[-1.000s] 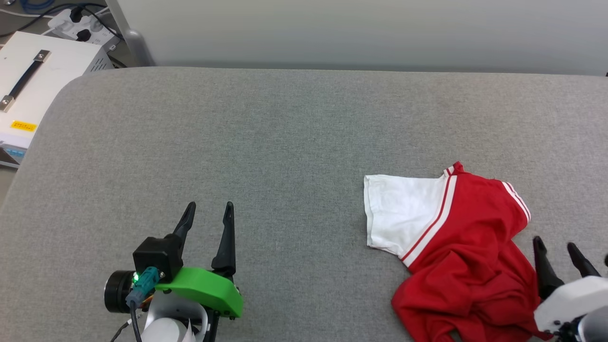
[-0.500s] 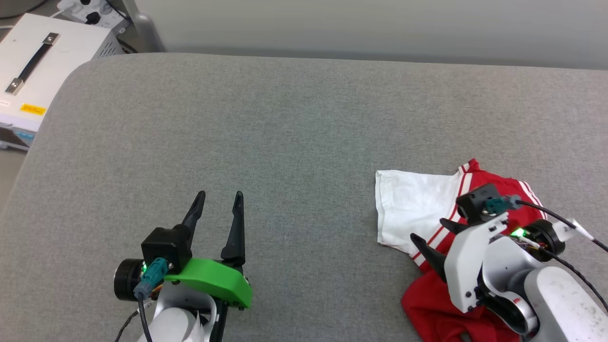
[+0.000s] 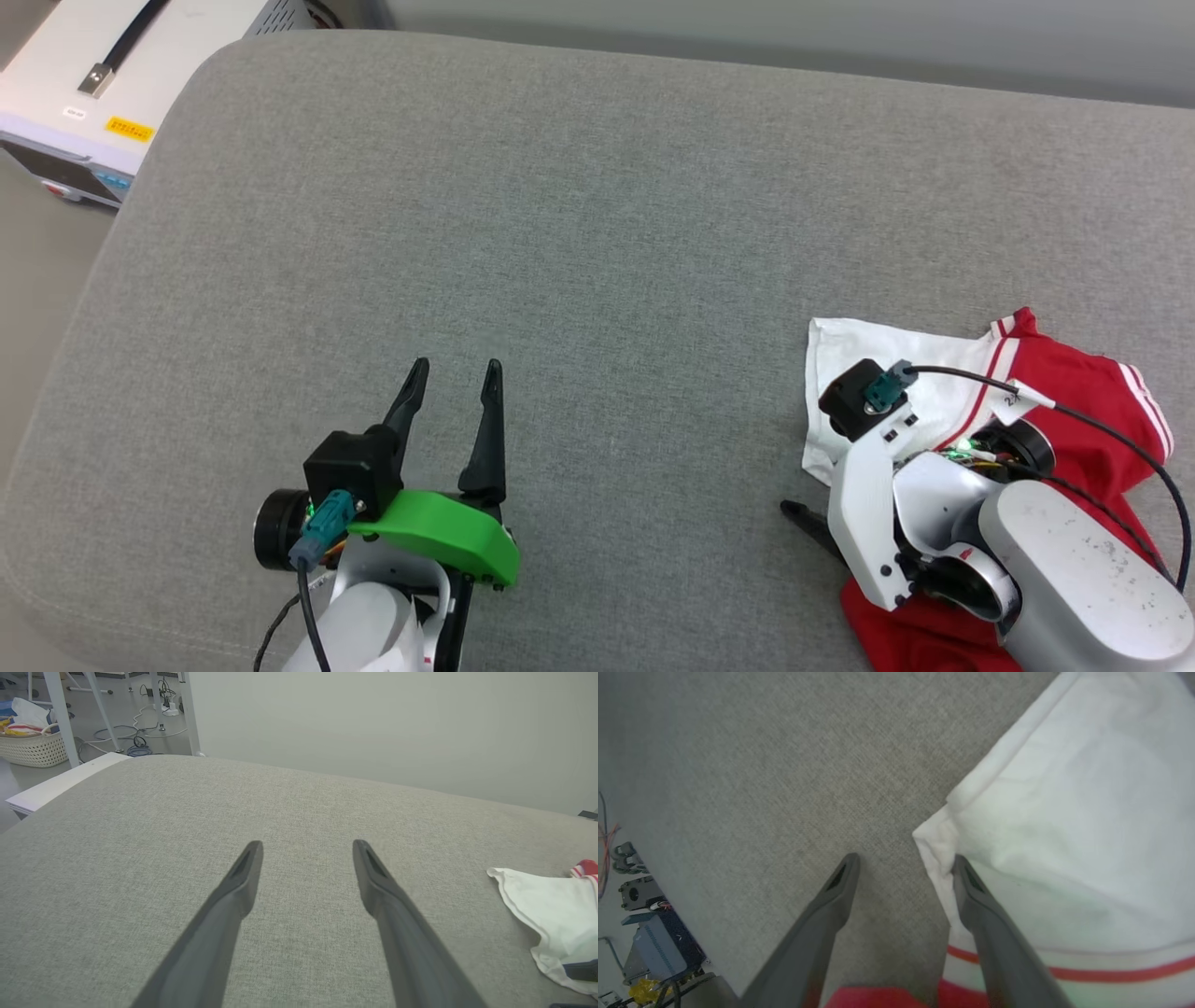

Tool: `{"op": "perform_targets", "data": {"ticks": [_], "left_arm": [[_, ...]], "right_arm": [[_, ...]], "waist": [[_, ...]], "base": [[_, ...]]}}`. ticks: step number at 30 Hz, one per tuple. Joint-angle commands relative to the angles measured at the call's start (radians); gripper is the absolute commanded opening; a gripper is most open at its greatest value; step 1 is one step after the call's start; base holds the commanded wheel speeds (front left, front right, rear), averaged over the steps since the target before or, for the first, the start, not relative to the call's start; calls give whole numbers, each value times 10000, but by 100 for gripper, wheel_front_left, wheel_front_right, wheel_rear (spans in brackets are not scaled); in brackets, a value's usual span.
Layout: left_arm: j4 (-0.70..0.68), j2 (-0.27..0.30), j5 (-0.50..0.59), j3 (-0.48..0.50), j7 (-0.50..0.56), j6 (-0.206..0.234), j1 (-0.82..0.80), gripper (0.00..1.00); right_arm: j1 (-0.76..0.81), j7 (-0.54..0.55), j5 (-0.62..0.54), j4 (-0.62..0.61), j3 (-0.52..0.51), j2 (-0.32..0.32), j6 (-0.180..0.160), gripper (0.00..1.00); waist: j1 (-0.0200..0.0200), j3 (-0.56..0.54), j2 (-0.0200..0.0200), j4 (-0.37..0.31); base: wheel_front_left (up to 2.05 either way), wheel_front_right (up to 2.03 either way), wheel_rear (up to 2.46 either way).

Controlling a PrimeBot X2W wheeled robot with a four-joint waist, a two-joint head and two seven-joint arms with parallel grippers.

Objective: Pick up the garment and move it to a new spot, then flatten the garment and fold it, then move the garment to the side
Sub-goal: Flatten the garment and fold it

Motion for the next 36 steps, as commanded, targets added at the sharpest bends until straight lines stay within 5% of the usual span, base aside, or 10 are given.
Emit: {"op": "perform_targets", "data": {"ticks": [1,2,3,8,17,27,36], "left_arm": [[56,-88,-70,1,-91,-53,-170,100],[104,-119,-75,-5,-115,-63,-182,100],[141,-139,-79,-7,-133,-71,-191,100],[343,-187,-113,-6,-203,-115,-171,100],[371,1,-105,-15,-153,-43,44,100],[38,243,-139,-28,63,136,414,100],[-264,406,-144,-31,267,245,424,100]], "right_arm": [[185,326,214,346,325,-3,8,51],[199,469,318,445,448,-34,8,40],[191,510,386,490,515,-47,8,0],[-90,100,605,404,642,28,8,0],[-957,-2993,360,-792,-719,438,8,0],[1143,-3599,-319,-1315,-5424,322,8,0],[3752,-3267,-736,-844,-9335,1474,8,0]], "waist": [[0,152,0,187],[0,155,0,211],[0,152,0,227],[0,-43,0,214],[0,-571,0,-146],[0,-945,0,-720],[0,-684,0,-1158]], "base": [[0,0,0],[0,0,0],[0,0,0],[0,0,0],[0,0,0],[0,0,0],[0,0,0]]}}
